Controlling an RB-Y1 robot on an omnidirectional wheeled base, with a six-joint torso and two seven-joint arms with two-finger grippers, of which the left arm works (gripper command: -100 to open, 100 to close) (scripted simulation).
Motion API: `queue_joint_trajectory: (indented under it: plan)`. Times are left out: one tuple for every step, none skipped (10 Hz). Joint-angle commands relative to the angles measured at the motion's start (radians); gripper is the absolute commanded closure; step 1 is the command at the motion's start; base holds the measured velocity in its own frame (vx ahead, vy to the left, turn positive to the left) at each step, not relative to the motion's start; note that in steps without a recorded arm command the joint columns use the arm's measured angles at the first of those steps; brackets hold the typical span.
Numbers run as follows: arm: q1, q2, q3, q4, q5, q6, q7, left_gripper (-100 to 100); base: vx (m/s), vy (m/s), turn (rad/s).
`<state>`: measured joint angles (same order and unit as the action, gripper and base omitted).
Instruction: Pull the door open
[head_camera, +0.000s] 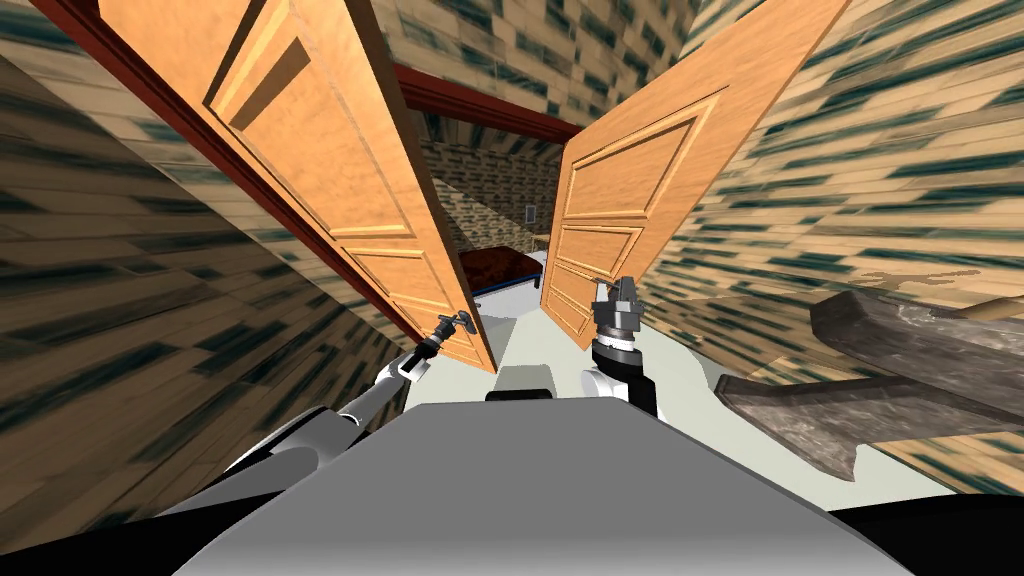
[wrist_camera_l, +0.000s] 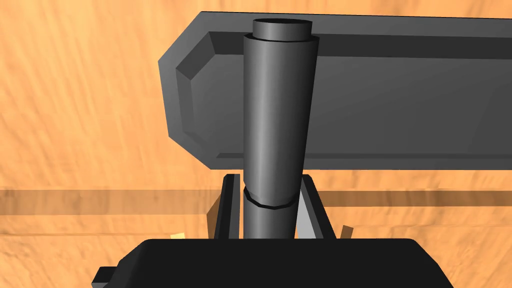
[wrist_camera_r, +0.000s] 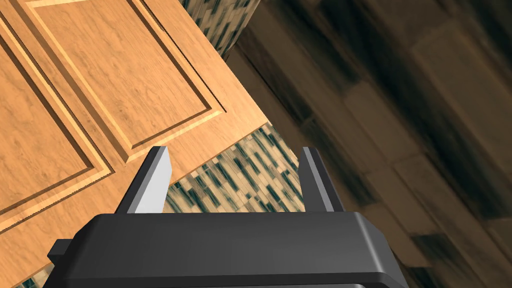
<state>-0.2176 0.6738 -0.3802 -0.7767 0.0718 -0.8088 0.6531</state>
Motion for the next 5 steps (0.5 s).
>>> queue_joint_trajectory:
  plan:
    - [0.010, 0.013, -0.011, 0.004, -0.003, -0.028, 0.012, 100, -0.131, 0.114, -0.059]
    - [0.018, 0.028, -0.021, 0.003, -0.005, -0.051, 0.024, 100, -0.135, 0.121, -0.077]
    - [0.022, 0.034, -0.025, 0.002, -0.006, -0.061, 0.030, 100, -0.111, 0.109, -0.075]
    - [0.028, 0.044, -0.032, 0.001, -0.007, -0.077, 0.038, 100, -0.105, 0.090, -0.062]
    - [0.032, 0.051, -0.036, 0.001, -0.008, -0.087, 0.044, 100, -0.113, 0.080, -0.061]
